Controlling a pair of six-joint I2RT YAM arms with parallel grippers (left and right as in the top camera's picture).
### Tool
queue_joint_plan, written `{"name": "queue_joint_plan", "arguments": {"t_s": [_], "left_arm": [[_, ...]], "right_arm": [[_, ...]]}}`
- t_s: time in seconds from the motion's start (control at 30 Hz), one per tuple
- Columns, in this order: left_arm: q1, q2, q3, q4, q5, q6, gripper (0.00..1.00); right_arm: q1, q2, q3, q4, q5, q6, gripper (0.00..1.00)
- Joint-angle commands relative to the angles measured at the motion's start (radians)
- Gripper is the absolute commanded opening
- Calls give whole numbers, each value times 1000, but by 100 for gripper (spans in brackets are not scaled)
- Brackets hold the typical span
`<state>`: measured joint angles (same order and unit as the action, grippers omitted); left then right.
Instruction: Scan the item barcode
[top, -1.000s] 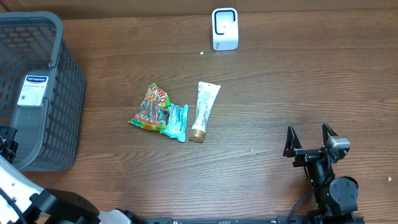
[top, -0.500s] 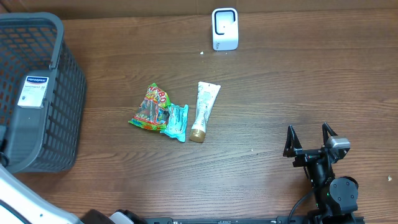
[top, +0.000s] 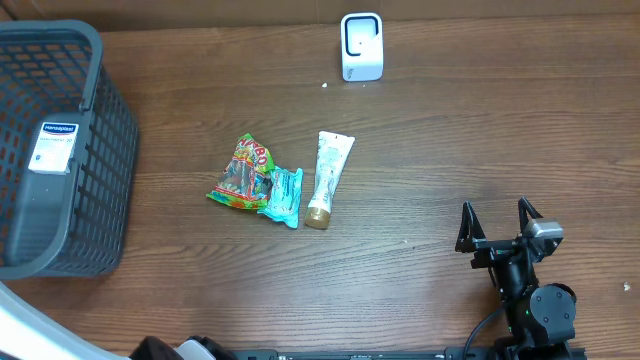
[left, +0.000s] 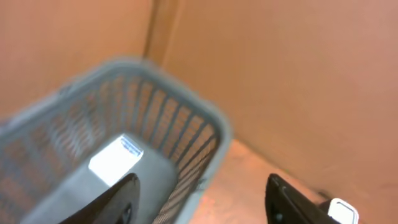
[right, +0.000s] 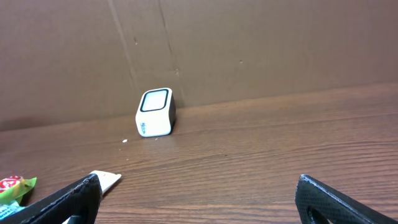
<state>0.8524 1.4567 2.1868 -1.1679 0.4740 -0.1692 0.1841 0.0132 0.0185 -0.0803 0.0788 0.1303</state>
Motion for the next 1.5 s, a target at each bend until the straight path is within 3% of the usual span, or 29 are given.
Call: {"name": "queue_joint_plan", "arguments": {"t_s": [0.0, 0.03, 0.13, 0.3, 0.57, 0.67, 1.0, 1.47], "left_arm": [[-32, 102, 214, -34, 13, 22, 55], [-34, 145, 272, -55, 2, 23, 55], [-33, 275, 370, -101, -84, 27, 68], [-36, 451, 378, -126, -121, 80, 85], [-108, 625, 378, -145, -335, 126, 90], [-150, 672, 378, -156, -385, 205, 100], [-192, 814, 375, -199, -463, 317, 100], [-190, 962, 369, -229, -484, 327, 100]], "right_arm": [[4, -8, -10, 5, 6, -4, 100], [4, -8, -10, 5, 6, -4, 100], [4, -8, -10, 5, 6, -4, 100], [4, -8, -10, 5, 6, -4, 100], [4, -8, -10, 5, 6, -4, 100], [4, -8, -10, 5, 6, -4, 100], [4, -8, -10, 5, 6, -4, 100], [4, -8, -10, 5, 6, -4, 100]]}}
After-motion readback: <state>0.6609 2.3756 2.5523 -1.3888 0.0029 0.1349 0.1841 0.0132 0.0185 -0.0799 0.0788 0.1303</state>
